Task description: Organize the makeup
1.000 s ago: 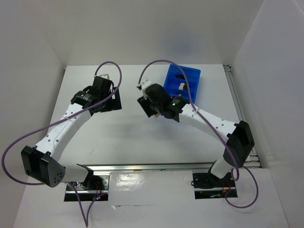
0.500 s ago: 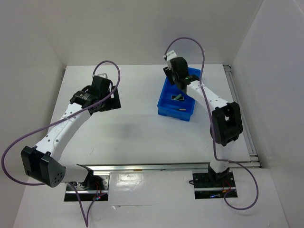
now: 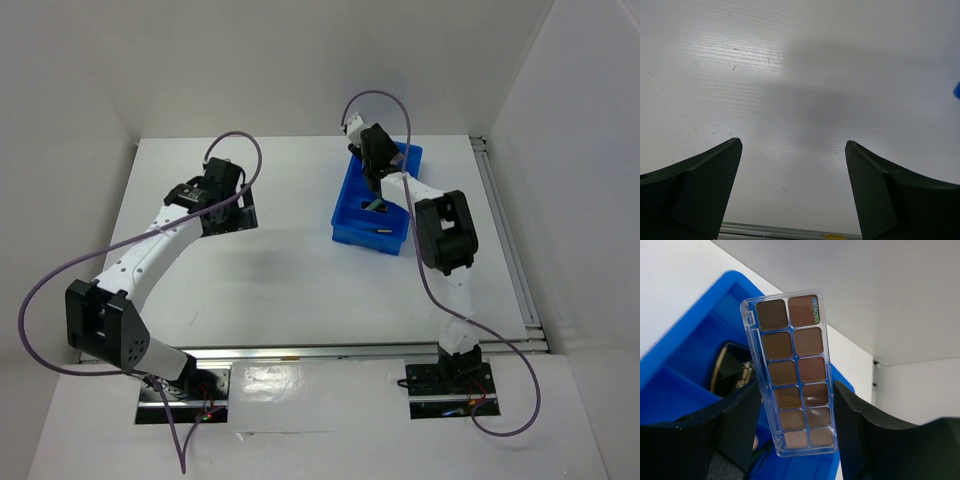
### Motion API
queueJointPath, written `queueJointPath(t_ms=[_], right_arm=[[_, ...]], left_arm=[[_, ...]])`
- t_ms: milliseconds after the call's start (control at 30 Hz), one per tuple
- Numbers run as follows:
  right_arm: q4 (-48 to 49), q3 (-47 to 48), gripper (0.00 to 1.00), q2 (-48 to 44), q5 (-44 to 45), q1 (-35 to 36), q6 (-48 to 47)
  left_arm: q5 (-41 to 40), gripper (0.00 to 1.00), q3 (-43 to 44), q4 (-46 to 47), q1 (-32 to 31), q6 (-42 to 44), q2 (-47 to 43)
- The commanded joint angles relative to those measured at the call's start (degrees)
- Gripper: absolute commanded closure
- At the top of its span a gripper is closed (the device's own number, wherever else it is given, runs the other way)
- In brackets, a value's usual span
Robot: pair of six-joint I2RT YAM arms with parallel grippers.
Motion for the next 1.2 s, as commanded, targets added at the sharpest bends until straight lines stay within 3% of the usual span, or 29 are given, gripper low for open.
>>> queueJointPath(t_ms=[0,100,533,667,833,967,1167], right_arm=[[15.5,1.5,0.75,2.0,2.8,-1.0,-9.7],[21.0,1.5,0.75,4.2,3.6,-2.2,-13.3],[18.4,-1.5,0.65,5.7,2.5,-3.9,-9.2],[15.9,-2.8,0.49,5.0,2.5,-3.9,-6.6],[13.3,-2.8,0.15,3.2,2.5,-3.9,-3.3],[7.6,1.3,0.00,1.2,1.8,-3.9,2.3],[-5.3,12.1,0.00,-0.1,1.1,-3.9,8.3]], left_arm=[[0.0,0.01,0.8,1.3,0.5,-0.3,0.8],[0.0,0.01,0.8,1.9,1.0,-0.9,1.4],[1.2,0.01,1.4,1.9,1.1,-1.4,4.4],[1.2,0.01,1.4,1.9,1.1,-1.4,4.4],[1.7,0.01,1.4,1.9,1.1,-1.4,3.9],[1.7,0.01,1.4,1.9,1.1,-1.4,2.8],[1.7,0.01,2.5,1.9,1.1,-0.9,1.7]])
